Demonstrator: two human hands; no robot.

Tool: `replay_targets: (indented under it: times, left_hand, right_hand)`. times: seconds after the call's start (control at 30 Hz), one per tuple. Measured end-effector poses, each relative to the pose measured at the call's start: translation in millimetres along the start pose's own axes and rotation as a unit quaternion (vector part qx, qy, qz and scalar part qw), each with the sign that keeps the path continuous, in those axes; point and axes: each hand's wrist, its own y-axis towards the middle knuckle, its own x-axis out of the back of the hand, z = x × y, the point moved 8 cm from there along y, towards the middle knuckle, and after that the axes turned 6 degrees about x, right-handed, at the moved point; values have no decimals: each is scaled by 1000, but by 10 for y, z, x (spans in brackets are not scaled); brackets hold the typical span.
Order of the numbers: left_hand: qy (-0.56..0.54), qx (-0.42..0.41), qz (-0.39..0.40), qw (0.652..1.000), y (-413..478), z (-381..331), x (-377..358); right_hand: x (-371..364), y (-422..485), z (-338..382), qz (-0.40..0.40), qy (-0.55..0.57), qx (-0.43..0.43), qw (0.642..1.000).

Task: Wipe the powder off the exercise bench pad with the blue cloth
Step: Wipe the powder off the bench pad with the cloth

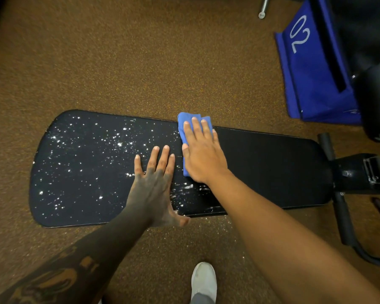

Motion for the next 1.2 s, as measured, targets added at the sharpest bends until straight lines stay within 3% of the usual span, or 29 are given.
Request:
replay_targets:
  times: [0.17, 0.4, 0.6, 0.9, 1.1, 1.2]
  left_hand:
    - [-8, 3, -4, 1000, -56, 128, 14]
    - [-5, -10, -5, 1000, -70, 183, 6]
    - [1, -12, -11, 1000, -73, 212, 3]
    - [9, -21, -14, 1000, -103, 272, -16]
    - [5, -21, -21, 1000, -119, 322, -2]
    - [6, -19, -20, 1000, -117, 319, -1]
  right_hand:
    - [-107, -440, 152, 21, -6, 4, 1000]
    - [-23, 223, 77, 11, 9, -77, 997]
    - [-126, -459, 361, 13, -4, -11, 1000]
    - [-71, 72, 207, -16, 3, -83, 996]
    - [-189, -572, 467, 7, -11, 19, 1000]
    - [-152, -480, 192, 7, -18, -16, 1000]
